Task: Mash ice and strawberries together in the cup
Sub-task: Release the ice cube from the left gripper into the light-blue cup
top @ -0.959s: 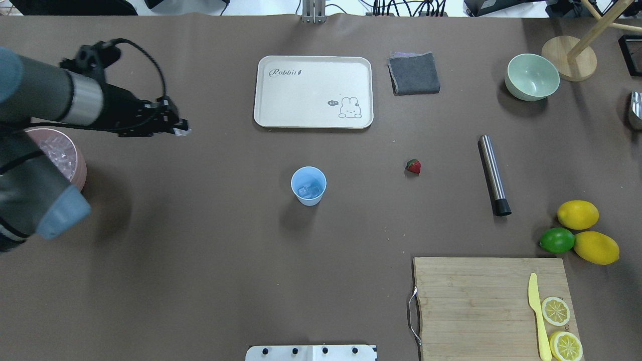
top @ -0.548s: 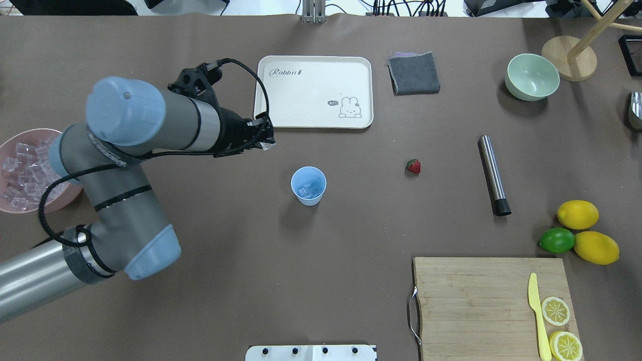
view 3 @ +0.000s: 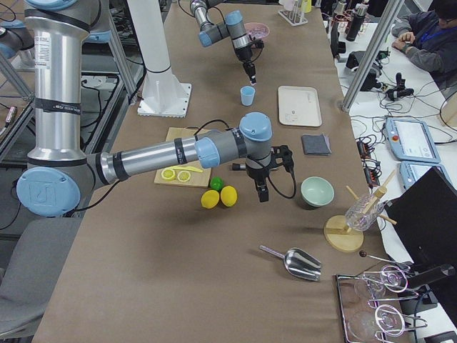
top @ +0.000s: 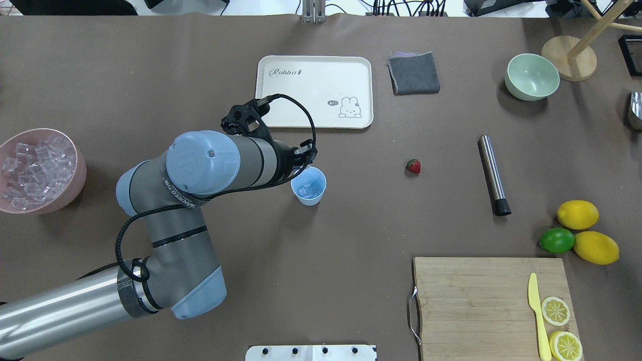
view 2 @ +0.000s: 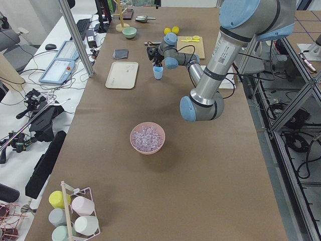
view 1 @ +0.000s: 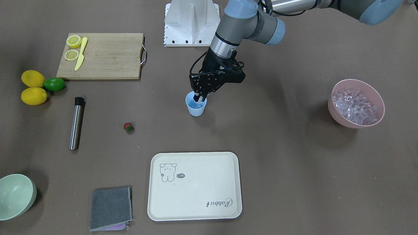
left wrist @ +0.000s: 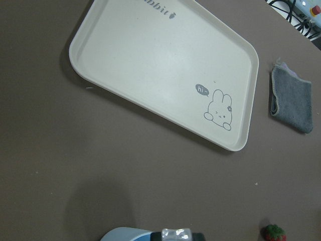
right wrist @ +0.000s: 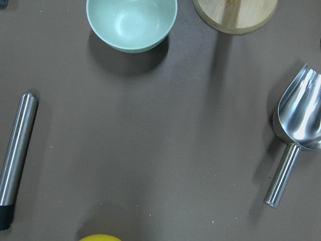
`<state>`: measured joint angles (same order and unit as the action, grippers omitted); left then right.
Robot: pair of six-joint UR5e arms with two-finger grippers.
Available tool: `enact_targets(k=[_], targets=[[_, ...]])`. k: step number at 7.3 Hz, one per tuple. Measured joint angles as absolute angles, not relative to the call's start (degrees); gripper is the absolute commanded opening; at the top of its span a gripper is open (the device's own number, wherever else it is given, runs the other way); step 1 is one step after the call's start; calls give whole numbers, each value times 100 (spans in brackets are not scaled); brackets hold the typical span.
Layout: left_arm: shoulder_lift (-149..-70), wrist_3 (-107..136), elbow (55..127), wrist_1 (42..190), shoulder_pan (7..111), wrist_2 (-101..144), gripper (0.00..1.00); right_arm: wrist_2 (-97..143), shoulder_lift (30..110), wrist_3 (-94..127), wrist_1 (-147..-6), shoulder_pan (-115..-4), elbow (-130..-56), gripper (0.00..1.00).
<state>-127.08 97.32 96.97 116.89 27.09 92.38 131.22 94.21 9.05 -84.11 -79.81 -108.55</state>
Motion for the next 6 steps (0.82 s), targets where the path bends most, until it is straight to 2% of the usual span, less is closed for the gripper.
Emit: enact_targets(k=[1, 2, 6], targets=[[-12712, 9740, 9686, 11689, 2659, 9215, 82, 13122, 9422, 905, -8411, -7981, -10853, 100], [-12706, 9740, 9687, 11689, 2638, 9216, 97, 13122, 9422, 905, -8411, -7981, -10851, 100], [-12659, 9581, 9880, 11306, 2628, 9250, 98, 13122, 9424, 903, -8413, -7981, -10848, 100]])
